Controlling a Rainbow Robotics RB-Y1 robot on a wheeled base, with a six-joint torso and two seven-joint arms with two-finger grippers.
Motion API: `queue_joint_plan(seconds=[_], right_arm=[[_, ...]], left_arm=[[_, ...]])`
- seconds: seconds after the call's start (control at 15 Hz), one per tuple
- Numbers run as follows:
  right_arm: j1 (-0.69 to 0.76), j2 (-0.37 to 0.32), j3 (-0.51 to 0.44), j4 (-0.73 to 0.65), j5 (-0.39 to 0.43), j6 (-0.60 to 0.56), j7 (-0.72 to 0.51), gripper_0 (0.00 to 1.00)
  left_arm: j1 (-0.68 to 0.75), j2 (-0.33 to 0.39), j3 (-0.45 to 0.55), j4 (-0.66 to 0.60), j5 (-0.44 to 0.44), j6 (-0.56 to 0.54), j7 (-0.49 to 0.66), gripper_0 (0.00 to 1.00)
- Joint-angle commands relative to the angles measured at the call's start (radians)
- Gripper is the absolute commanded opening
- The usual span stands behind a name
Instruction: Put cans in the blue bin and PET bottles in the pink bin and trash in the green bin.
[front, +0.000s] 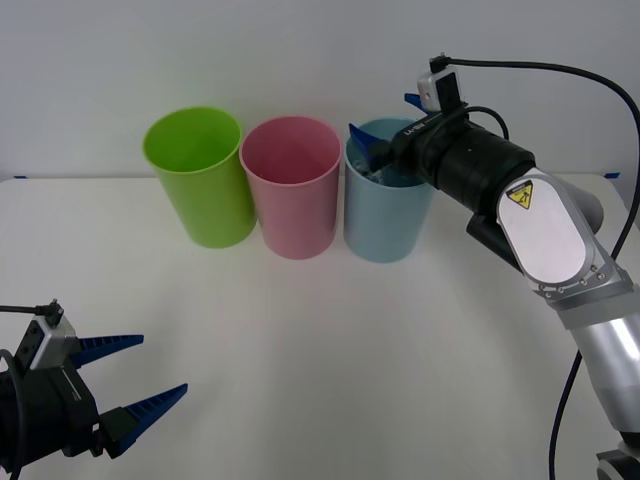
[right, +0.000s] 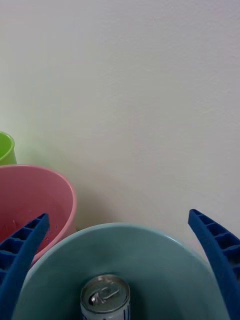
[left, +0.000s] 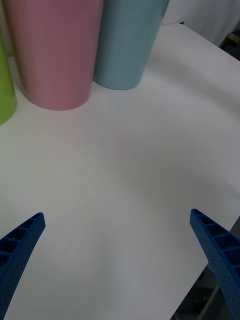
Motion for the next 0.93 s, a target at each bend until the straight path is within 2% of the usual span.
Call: queue_joint_plan(seconds=[0.07, 0.33, 0.53, 0.8, 0.93], right_arm=[[0.000, 0.000, 0.000, -0.001, -0.002, 0.000, 0.000, 1.00], [-0.006, -0.001, -0.008, -0.001, -0.023, 0.000, 0.006, 1.00], [-0.020, -0.006, -0.014, -0.030, -0.069, 0.000, 0.003, 1.00], [-0.014, -0.058, -0.031, -0.125, -0.235, -0.028, 0.013, 1.00], [0.038, -0.089, -0.075, -0.209, -0.313, -0.083, 0.027, 1.00]], left_arm=[[0.000, 0.000, 0.000, 0.000, 0.000, 0.000, 0.000, 0.99], [0.000, 0.000, 0.000, 0.000, 0.000, 0.000, 0.000, 1.00], [0.000, 0.000, 0.000, 0.000, 0.000, 0.000, 0.000, 0.99], [0.000, 0.000, 0.000, 0.000, 0.000, 0.000, 0.000, 0.99], [0.000, 0.000, 0.000, 0.000, 0.000, 0.000, 0.000, 0.99]])
